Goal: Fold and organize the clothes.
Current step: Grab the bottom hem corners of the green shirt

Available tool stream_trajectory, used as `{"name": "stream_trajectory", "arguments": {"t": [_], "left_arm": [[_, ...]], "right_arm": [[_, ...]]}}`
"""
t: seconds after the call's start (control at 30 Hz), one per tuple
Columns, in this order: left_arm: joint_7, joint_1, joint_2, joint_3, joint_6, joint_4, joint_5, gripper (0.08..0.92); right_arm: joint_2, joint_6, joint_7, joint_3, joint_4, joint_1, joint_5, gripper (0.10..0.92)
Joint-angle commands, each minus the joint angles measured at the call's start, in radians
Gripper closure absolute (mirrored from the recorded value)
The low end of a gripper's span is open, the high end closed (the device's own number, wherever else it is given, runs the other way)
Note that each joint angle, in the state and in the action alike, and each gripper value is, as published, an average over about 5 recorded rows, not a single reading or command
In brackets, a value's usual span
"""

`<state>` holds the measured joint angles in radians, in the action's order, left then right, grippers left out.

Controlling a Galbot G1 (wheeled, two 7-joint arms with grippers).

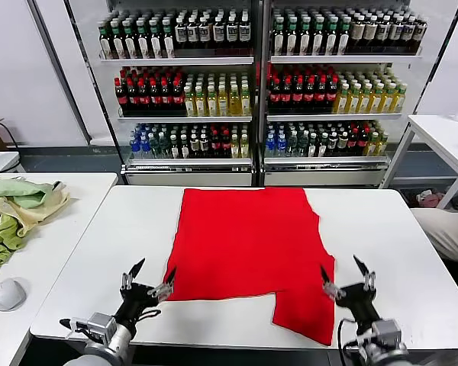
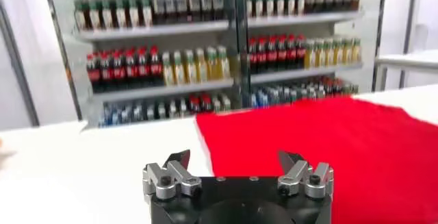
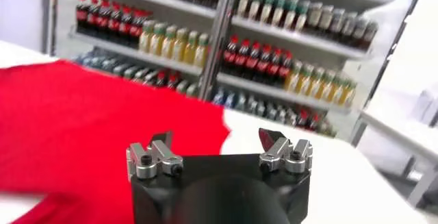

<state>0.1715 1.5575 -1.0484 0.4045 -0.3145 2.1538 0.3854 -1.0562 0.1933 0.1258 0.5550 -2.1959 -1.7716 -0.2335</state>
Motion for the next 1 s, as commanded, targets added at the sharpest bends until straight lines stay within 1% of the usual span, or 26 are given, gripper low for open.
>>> {"name": "stream_trajectory", "arguments": {"t": [0.03,0.17,0.33,0.5,0.73,0.9,1.0], "left_arm": [[0.085,0.047,0.010,-0.023,-0.129,0.050,0.053,0.177],[0.072,0.025,-0.011,-0.042,-0.136,0.018,0.040,0.177],[0.051,-0.006,0.000,-0.025,-0.123,-0.065,0.045,0.177],[0.025,-0.035,0.008,0.001,-0.124,-0.109,0.077,0.177],[-0.005,-0.049,-0.017,-0.002,-0.123,-0.140,0.077,0.177],[-0.012,-0.064,-0.017,0.007,-0.123,-0.157,0.077,0.177],[-0.030,-0.058,-0.021,-0.002,-0.119,-0.155,0.071,0.184]], "right_arm": [[0.023,0.007,-0.001,0.013,-0.063,-0.141,-0.027,0.203],[0.015,0.013,0.014,0.004,-0.029,-0.134,-0.043,0.203],[-0.026,0.018,0.031,-0.016,-0.021,-0.127,-0.040,0.203],[-0.028,0.019,0.033,-0.028,-0.015,-0.119,-0.041,0.203],[0.003,0.028,0.044,-0.062,0.011,-0.078,-0.058,0.203],[0.010,0.053,0.065,-0.076,0.036,-0.052,-0.080,0.203],[0.012,0.072,0.075,-0.079,0.042,-0.046,-0.101,0.219]]}}
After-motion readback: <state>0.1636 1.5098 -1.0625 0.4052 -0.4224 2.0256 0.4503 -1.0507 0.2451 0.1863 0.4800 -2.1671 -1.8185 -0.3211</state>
